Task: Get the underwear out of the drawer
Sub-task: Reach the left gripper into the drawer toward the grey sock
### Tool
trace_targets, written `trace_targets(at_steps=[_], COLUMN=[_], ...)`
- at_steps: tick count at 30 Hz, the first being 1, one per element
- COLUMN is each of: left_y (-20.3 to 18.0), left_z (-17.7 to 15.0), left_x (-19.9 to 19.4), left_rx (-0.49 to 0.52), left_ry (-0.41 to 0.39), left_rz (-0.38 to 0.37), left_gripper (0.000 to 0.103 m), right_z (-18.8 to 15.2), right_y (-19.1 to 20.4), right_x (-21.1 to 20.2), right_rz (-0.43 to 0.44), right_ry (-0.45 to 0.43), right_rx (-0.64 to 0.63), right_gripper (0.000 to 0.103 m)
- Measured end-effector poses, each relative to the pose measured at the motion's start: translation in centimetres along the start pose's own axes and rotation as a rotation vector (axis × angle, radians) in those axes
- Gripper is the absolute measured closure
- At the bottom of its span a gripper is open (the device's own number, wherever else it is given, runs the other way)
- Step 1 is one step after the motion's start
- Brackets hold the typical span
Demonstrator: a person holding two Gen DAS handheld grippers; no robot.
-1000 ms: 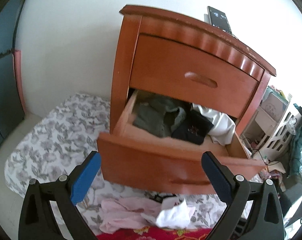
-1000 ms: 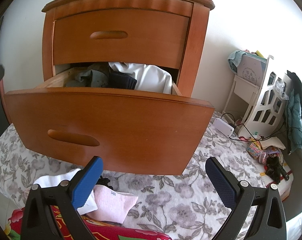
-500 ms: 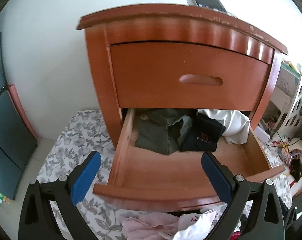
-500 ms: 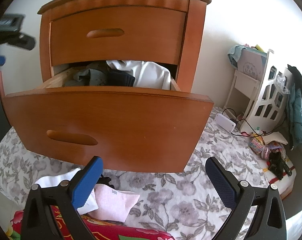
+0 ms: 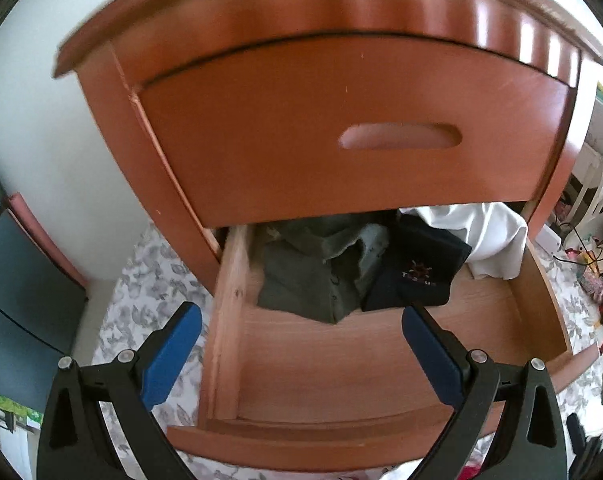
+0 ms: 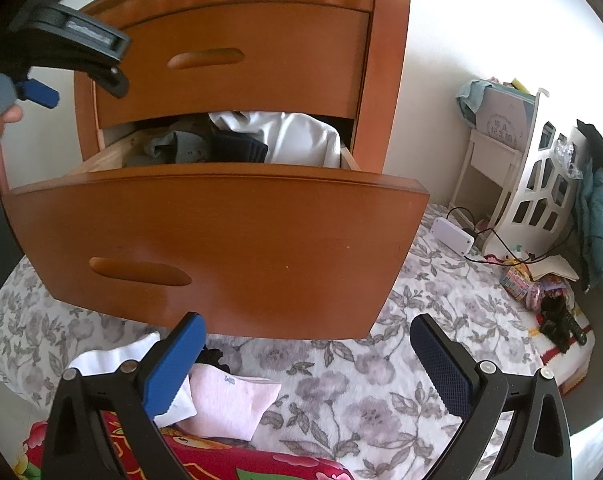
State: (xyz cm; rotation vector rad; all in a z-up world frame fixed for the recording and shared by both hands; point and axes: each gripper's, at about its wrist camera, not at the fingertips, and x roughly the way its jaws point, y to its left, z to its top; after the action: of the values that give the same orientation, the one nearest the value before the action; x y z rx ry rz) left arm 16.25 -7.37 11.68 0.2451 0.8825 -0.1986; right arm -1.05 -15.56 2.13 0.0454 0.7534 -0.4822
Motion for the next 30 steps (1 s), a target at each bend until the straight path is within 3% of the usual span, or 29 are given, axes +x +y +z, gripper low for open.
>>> trace_targets(at_steps=[4, 10, 15, 17, 19, 27, 30], left_y=[-0.2, -0.1, -1.1, -1.3, -1.4, -1.8, -1.9], left_z=[0.7, 1.8, 3.0, 3.4, 3.7, 4.3, 4.5], left_x=[2.2, 4.3, 5.6, 6.2, 7.1, 9.2, 9.8], left_rx=[-0.029, -0.111, -0.084, -0.099, -0.135, -0.207, -0.227], left_ry=[0.076, 0.114, 0.108, 0.126, 0.163, 0.176, 0.185], left_rz=[0.000, -0.009, 0.026, 0.003, -0.051, -0.063, -0.075], left_gripper=[0.003, 0.006, 0.007, 0.023, 0.029, 0.030, 0.037], right_z=[0.0, 0.0, -0.1, -0.1, -0.1, -0.2, -0.2], right_y=[-0.2, -0.6, -0.8, -0.9, -1.0, -1.5, -1.7], right_x=[0.1, 0.5, 0.9, 0.9, 1.0, 1.3, 1.6], right_rz=[0.010, 0.023, 0.034, 0.039, 0.042, 0.067, 0.075], right_ry=[0.006, 0.029, 0.048, 0.050, 0.055, 0.071, 0.082], right_rx=[0.009, 0.031, 0.045, 0.050, 0.054, 0.079, 0.094], right_gripper=[0.000, 0.000, 0.000, 0.000, 0.000, 0.000, 0.000])
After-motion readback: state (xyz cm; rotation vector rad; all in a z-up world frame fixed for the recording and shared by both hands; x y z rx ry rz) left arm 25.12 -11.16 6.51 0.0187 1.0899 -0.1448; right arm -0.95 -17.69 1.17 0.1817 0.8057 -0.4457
